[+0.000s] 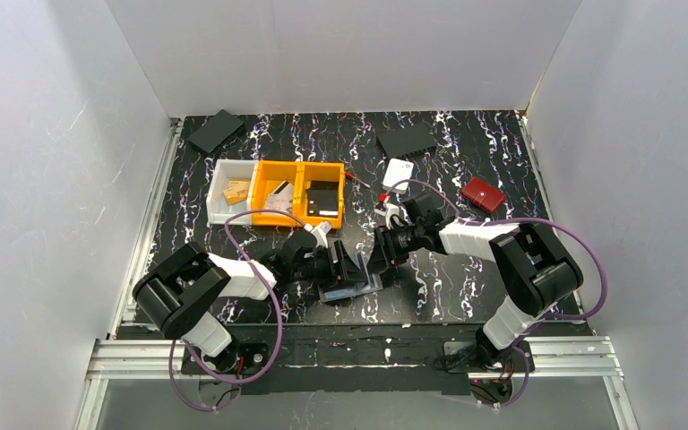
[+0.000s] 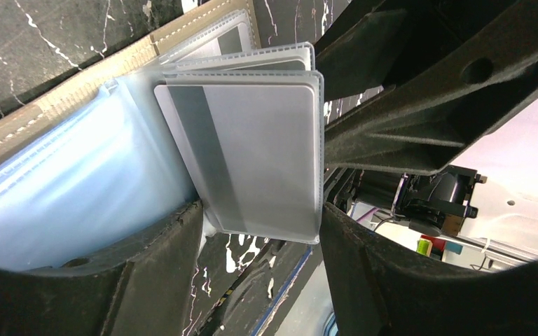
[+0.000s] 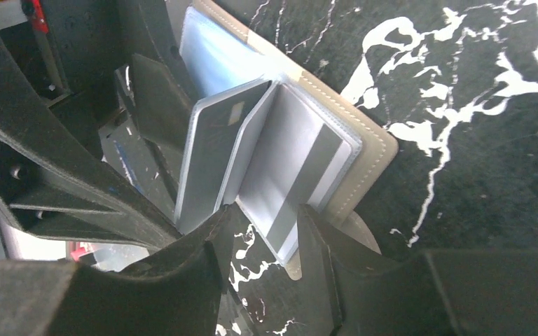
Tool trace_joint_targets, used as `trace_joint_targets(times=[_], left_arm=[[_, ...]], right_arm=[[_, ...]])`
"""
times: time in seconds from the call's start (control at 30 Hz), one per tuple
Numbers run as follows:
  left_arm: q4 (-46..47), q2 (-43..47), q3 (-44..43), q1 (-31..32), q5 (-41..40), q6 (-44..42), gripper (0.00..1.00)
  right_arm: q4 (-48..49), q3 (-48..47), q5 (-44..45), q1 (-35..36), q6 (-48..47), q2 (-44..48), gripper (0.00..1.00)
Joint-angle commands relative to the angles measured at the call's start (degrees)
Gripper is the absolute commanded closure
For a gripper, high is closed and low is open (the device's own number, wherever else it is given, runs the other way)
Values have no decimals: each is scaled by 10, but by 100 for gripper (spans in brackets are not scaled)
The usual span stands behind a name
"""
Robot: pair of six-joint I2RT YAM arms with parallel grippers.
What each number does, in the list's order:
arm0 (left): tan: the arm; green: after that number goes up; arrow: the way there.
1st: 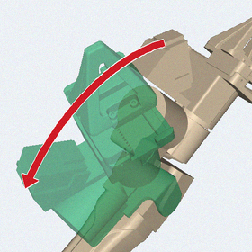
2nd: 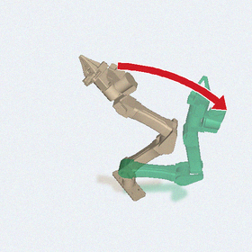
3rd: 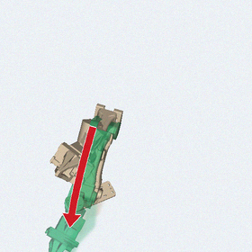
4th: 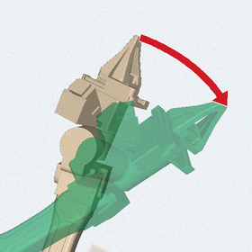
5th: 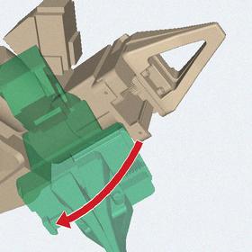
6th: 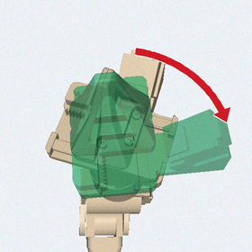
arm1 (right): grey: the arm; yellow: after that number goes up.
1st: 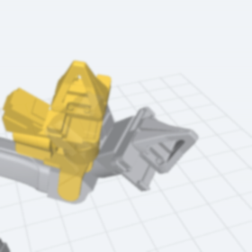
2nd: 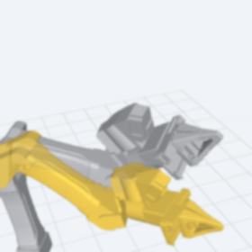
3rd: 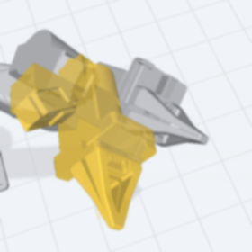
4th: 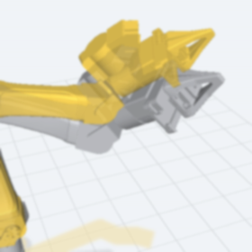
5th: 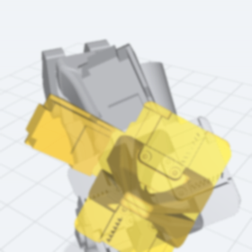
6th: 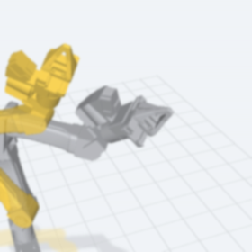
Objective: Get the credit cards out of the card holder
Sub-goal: Remove the credit card from the card holder.
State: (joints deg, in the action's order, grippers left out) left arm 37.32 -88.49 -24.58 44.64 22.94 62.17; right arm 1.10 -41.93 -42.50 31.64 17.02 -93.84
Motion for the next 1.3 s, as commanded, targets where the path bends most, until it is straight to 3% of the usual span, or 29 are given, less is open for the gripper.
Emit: trace_joint_targets(times=[0.0, 0.4, 0.53, 0.77, 1.1, 1.27], left_arm=[[3, 9, 13, -6, -5, -2, 41], [18, -7, 12, -8, 6, -1, 44], [21, -11, 11, -8, 10, -1, 44], [22, -7, 10, -8, 13, -1, 44], [22, -8, 6, -8, 18, 0, 42], [22, -3, 5, -7, 19, 1, 34]], right_arm=[[-26, -24, 37, -14, -38, 20, 52], [15, -18, -47, -43, -46, 78, 45], [41, -38, -66, -40, 2, 42, 46], [-5, -129, -78, -3, 12, -53, 44], [-25, -131, -51, 21, 2, -71, 38], [-40, -128, -36, 33, -11, -71, 40]])
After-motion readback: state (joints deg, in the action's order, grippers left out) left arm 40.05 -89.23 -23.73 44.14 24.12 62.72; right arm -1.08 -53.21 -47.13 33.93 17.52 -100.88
